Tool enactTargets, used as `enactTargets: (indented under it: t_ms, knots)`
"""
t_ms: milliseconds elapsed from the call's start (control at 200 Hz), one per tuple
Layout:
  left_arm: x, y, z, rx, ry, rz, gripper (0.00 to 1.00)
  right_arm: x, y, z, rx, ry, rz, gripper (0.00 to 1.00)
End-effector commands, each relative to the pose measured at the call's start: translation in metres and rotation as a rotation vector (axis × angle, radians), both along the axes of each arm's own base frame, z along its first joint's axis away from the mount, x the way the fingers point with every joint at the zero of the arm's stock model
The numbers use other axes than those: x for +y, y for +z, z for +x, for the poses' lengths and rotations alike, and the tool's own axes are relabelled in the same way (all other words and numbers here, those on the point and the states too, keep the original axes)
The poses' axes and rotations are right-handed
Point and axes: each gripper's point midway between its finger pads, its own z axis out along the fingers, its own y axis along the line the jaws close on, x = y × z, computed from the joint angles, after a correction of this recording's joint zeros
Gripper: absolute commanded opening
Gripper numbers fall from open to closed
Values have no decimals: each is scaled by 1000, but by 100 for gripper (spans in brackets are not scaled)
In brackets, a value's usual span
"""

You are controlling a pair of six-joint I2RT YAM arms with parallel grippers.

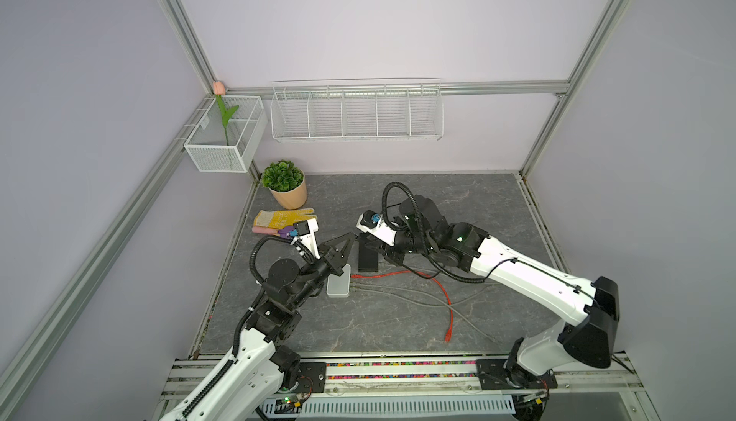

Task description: Insert the plug into the switch port

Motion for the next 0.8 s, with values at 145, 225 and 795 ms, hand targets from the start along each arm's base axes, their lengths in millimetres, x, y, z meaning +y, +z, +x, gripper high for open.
enactTargets:
  t_ms: [145, 225, 795]
  knots:
    - [2, -2, -2, 4, 12, 1, 0, 5, -7, 0, -1, 5, -35, 24]
    - [3, -2, -2, 4, 12, 3, 0, 5, -6, 0, -2, 3, -34, 21]
    - [3, -1, -3, 5, 11, 1, 0, 10, -13, 4, -11, -4, -61, 21]
